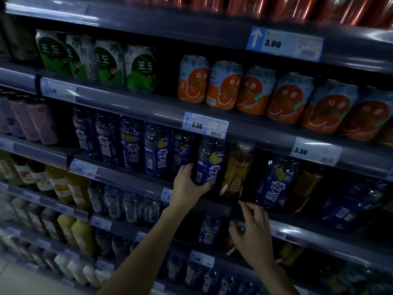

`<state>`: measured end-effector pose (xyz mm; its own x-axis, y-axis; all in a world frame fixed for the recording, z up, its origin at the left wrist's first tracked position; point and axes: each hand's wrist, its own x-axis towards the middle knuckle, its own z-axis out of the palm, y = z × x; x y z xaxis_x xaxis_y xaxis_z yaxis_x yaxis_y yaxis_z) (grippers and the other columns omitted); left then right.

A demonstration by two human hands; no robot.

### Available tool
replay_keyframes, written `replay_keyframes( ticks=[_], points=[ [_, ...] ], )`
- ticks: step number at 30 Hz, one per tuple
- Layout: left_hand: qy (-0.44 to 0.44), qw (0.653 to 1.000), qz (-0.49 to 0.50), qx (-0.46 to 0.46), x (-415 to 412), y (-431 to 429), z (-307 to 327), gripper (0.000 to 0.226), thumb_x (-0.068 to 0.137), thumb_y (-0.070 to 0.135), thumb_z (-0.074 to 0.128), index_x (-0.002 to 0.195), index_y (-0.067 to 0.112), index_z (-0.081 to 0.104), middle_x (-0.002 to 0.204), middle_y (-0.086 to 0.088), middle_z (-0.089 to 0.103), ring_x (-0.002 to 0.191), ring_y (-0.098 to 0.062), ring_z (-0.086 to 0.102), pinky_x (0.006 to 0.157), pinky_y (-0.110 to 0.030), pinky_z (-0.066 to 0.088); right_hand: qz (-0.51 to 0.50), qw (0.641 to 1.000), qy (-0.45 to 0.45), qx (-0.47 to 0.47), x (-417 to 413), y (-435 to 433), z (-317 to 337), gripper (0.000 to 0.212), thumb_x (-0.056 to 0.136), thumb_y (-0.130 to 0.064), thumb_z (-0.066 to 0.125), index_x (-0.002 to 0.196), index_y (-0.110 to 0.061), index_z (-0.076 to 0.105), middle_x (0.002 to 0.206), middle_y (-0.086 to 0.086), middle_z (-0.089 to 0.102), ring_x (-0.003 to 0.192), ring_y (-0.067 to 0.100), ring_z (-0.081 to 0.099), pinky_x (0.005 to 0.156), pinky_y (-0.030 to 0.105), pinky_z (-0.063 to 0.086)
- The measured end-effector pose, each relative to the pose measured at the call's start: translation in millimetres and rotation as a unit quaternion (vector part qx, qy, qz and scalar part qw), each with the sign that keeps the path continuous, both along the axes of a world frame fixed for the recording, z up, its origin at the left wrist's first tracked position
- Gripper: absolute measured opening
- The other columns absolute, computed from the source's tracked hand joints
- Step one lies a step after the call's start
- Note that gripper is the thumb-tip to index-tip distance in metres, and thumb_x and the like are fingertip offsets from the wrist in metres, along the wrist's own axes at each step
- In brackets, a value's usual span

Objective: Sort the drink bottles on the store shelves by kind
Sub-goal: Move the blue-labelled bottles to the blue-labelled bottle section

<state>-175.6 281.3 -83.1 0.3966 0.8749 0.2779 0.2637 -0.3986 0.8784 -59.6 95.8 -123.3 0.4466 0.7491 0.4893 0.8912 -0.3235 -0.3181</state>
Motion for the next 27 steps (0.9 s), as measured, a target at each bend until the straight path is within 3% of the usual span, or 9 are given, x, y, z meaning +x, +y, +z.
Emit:
replay_keyframes(
  ticks=[6, 11, 16, 27],
  points=[
    [0.01, 0.995, -0.08, -0.064, -8.7, 10.9, -1.1, 0.077, 0.072, 0.043, 0.077, 0.136, 0.019, 0.042, 0.128, 0.006, 0.053, 0.122, -0.019, 0.047, 0.088, -0.029, 0.042, -0.007, 1.0, 0.019, 0.014, -5.1, 1.0, 2.0, 0.054, 0.078, -0.032, 0.063, 0.127, -0.007, 0.058, 0.117, 0.009, 0.052, 0.109, 0.028, 0.049, 0.09, 0.041, 0.046],
    [0.008, 0.999, -0.02, -0.032, -9.1, 5.3, -3.5, 0.08, 0.067, 0.049, 0.079, 0.133, 0.017, 0.045, 0.131, 0.001, 0.047, 0.115, -0.017, 0.051, 0.085, -0.028, 0.044, -0.007, 0.999, 0.027, 0.015, -5.0, 1.0, 3.3, 0.054, 0.081, -0.035, 0.058, 0.128, -0.009, 0.057, 0.118, 0.007, 0.051, 0.111, 0.026, 0.047, 0.09, 0.04, 0.045],
    [-0.001, 0.998, -0.036, -0.051, -11.0, 7.0, -3.8, 0.076, 0.071, 0.042, 0.078, 0.134, 0.012, 0.046, 0.132, -0.002, 0.054, 0.117, -0.016, 0.05, 0.089, -0.025, 0.041, -0.008, 1.0, 0.024, 0.011, -4.1, 1.7, 1.8, 0.053, 0.082, -0.029, 0.069, 0.129, -0.009, 0.056, 0.119, 0.008, 0.05, 0.112, 0.027, 0.046, 0.09, 0.041, 0.046],
    [0.01, 0.993, -0.104, -0.054, -18.0, 15.6, -0.4, 0.064, 0.079, 0.035, 0.073, 0.133, 0.011, 0.049, 0.13, -0.002, 0.058, 0.121, -0.015, 0.05, 0.094, -0.027, 0.042, -0.01, 0.999, 0.031, 0.022, -5.7, 2.2, 3.0, 0.053, 0.081, -0.03, 0.067, 0.128, -0.007, 0.057, 0.117, 0.009, 0.051, 0.112, 0.028, 0.047, 0.088, 0.04, 0.047]
  ],
)
